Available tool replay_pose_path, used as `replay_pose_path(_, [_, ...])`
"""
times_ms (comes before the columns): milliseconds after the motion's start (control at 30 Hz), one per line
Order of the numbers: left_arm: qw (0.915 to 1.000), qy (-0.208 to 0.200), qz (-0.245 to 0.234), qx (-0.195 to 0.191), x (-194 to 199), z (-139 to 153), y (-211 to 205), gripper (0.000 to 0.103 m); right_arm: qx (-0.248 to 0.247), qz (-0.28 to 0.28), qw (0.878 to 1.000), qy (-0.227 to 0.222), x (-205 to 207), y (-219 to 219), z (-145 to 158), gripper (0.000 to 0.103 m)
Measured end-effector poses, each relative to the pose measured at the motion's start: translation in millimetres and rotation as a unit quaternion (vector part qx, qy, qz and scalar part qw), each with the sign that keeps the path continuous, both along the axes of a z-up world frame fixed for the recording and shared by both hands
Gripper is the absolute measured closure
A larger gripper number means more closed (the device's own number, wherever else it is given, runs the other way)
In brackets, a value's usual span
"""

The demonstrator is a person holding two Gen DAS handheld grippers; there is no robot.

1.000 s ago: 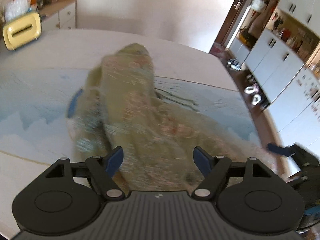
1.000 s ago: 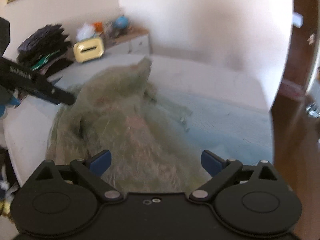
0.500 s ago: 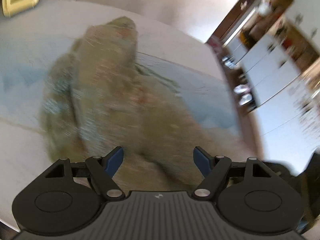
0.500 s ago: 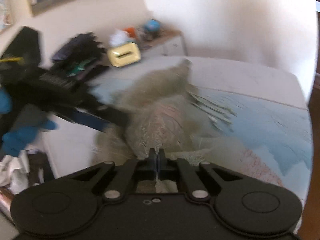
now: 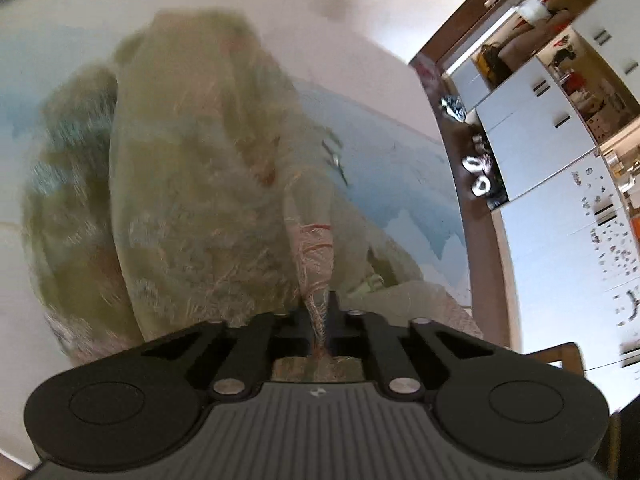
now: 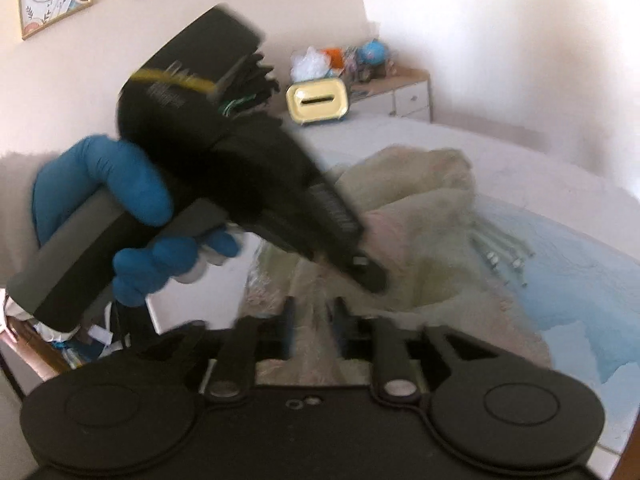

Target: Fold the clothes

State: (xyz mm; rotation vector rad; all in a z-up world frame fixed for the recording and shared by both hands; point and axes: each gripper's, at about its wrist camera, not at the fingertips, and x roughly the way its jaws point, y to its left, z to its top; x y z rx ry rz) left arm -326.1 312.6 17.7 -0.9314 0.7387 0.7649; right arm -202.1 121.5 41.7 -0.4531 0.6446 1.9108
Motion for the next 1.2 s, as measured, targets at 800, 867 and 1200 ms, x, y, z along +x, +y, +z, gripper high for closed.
replay_pose_path(800, [0.9822, 0.057, 0.098, 0.150, -243.8, 45.6, 134.8, 0.102, -0.181, -0.158, 0.966, -0.091, -60.5, 137.1, -87.5, 0.000])
replay_pose_path(867, [0.9816, 0.064, 0.100, 0.150, -263.8, 39.1, 152.6, 0.102, -0.196, -0.162, 0.961, -0.108, -70.9, 144.9, -96.3, 0.000])
replay_pose_path(1200, [0.9759, 0.091, 0.132, 0.148, -327.1, 5.1, 239.3, 0.102, -0.233, -0.212, 0.941, -0.125, -81.3, 163.3, -97.8, 0.000])
